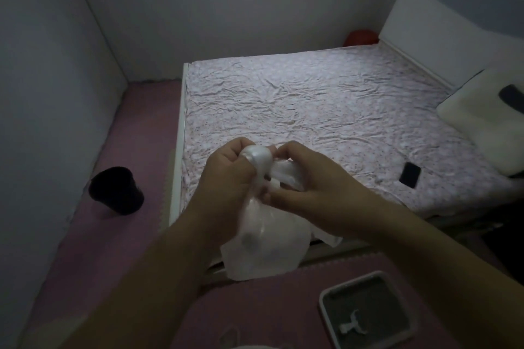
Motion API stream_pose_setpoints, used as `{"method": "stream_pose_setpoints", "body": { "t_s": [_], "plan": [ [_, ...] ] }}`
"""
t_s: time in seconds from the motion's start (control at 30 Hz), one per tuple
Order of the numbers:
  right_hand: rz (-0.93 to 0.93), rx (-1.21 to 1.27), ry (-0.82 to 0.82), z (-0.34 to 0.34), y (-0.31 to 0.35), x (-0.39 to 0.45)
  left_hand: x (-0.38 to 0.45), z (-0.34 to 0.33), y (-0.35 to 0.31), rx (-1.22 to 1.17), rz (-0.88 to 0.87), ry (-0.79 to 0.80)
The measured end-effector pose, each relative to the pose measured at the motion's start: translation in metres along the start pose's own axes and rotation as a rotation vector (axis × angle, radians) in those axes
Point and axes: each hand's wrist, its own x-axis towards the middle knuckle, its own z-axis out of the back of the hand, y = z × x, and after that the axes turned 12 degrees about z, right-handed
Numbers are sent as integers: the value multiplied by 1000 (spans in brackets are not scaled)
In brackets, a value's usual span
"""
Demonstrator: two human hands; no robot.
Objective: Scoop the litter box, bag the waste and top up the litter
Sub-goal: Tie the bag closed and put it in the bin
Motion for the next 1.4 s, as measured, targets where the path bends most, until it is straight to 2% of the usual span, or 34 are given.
{"method": "stream_pose_setpoints", "body": {
  "t_s": [0.07,0.17,0.3,0.37,0.47,0.63,0.83,0.93,1.03,1.13,1.23,1.4],
  "plan": [
    [7,-19,-29,1,-1,-1,-3,5,-6,161,2,-3],
    [-6,-20,-36,4,3,-1,-4,10,-16,486,-110,-74],
    [-37,132,25,17,16,2,-4,8,-32,652,-259,-96],
    [-23,233,28,23,24,4,-3,6,-37,615,-343,-45],
    [20,379,-50,25,33,7,-5,-3,-45,443,-402,32],
    [118,609,-236,28,43,11,-4,-13,-55,46,-281,169],
    [256,273,-297,31,50,15,-3,-9,-60,-110,-204,257],
    [258,174,-268,33,56,17,2,-4,-67,77,-248,148],
    [187,68,-194,30,63,19,-1,-9,-75,-52,-235,161],
    [152,-60,-133,19,65,22,-7,-18,-76,20,-279,34],
    [207,-209,-141,7,62,29,-2,-16,-75,110,-331,-97],
    [325,-270,-245,-4,58,37,2,-13,-73,135,-411,-165]
  ]
}}
